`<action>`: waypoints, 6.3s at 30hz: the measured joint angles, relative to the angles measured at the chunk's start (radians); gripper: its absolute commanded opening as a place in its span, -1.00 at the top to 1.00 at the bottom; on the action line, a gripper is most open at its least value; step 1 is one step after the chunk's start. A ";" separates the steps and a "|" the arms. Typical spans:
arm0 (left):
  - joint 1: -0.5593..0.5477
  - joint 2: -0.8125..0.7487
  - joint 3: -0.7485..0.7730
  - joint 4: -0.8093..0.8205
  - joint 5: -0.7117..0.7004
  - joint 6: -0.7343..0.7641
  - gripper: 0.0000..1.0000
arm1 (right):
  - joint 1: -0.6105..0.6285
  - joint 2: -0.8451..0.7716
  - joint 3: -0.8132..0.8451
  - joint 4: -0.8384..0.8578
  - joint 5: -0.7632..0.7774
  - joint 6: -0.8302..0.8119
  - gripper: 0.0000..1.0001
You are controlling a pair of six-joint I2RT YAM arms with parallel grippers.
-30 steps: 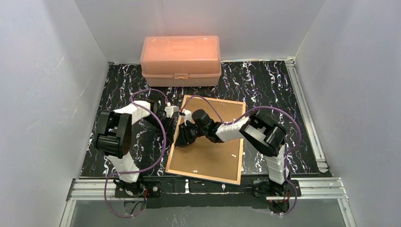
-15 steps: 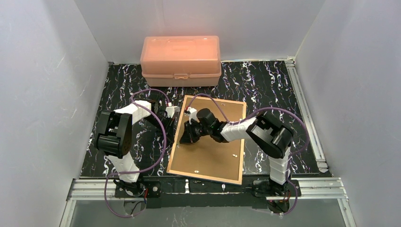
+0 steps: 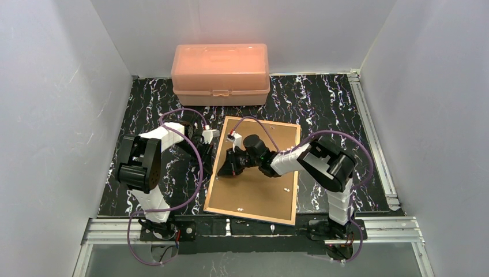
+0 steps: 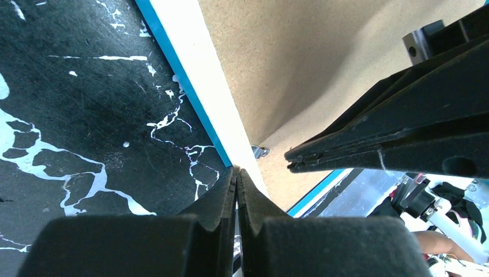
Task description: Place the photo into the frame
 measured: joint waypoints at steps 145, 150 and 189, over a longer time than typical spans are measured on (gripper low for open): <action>0.059 0.282 0.328 0.040 0.050 -0.151 0.58 | -0.272 0.129 0.316 -0.299 0.093 -0.079 0.24; 0.059 0.283 0.335 0.054 0.054 -0.174 0.64 | -0.271 0.167 0.364 -0.301 0.087 -0.072 0.26; 0.068 0.291 0.324 0.080 0.087 -0.200 0.96 | -0.230 0.204 0.392 -0.301 0.056 -0.012 0.41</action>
